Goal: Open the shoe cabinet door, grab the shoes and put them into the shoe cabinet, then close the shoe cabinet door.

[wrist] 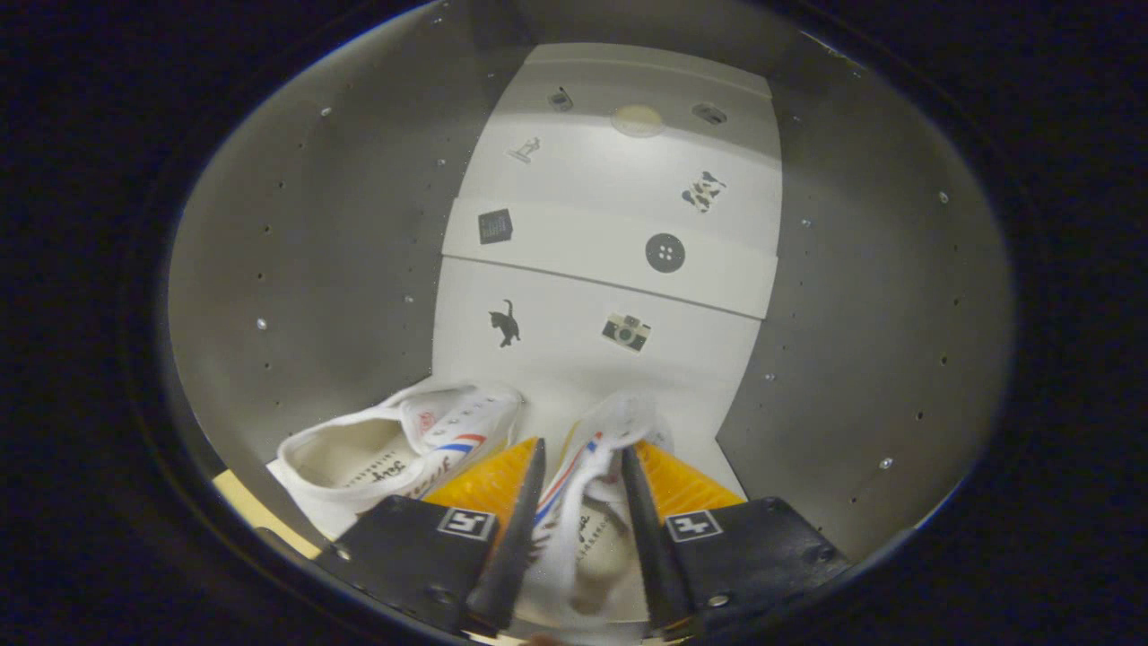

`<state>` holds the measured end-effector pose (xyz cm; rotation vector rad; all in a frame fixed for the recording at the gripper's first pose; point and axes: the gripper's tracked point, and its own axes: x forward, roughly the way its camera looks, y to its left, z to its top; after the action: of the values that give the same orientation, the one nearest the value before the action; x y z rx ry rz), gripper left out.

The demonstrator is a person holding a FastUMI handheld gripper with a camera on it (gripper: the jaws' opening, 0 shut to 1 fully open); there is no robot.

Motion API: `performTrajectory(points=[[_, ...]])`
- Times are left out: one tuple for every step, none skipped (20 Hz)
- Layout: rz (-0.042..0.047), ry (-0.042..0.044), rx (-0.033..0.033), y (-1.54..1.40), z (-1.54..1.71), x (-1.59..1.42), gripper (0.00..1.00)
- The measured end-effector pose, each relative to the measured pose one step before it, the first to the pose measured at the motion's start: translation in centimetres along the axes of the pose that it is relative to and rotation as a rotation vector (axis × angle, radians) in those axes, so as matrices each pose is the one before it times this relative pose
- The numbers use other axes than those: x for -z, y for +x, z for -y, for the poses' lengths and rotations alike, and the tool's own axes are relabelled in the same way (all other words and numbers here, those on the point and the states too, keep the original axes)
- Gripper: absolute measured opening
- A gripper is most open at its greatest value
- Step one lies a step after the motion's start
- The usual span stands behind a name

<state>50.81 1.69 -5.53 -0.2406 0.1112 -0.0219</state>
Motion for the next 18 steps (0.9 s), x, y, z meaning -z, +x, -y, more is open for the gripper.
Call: performTrajectory(points=[[-0.00007,0.00456,0.01603,-0.182,0.256,0.107,0.75],[-0.00482,0.00593,0.01334,-0.816,0.327,-0.009,0.88],[-0.00810,0.00438,0.00166,-0.510,0.061,0.109,1.00],[-0.00519,-0.00217,0.00362,-0.734,0.063,0.194,1.00],[0.00632,0.00017,0.00523,-0.810,0.188,-0.063,1.00],[0.00689,0.00667,-0.00469,-0.735,-0.208,-0.091,1.00],[0.00475,0.00648,-0.00792,-0.886,-0.327,-0.045,1.00],[0.00395,0.00884,-0.00620,-0.884,-0.171,-0.025,1.00],[0.00662,0.01957,-0.01041,-1.206,-0.491,-0.204,1.00],[0.00759,0.02456,-0.00777,-1.132,-0.418,-0.239,1.00],[0.01179,0.02991,-0.01043,-1.200,-0.562,-0.343,1.00],[0.00653,0.02176,-0.00354,-1.061,-0.493,-0.237,1.00],[-0.00207,0.02067,0.00845,-1.382,-0.210,-0.195,1.00],[-0.00090,0.02681,0.01311,-1.571,-0.193,-0.066,1.00],[-0.00062,0.02980,0.01402,-1.471,-0.247,-0.196,1.00],[-0.00021,0.03265,0.00305,-1.621,-0.277,-0.010,1.00],[0.01281,0.03754,-0.01349,-1.674,-0.576,-0.231,1.00],[0.02530,0.03411,-0.01428,-1.398,-0.653,-0.537,1.00]])
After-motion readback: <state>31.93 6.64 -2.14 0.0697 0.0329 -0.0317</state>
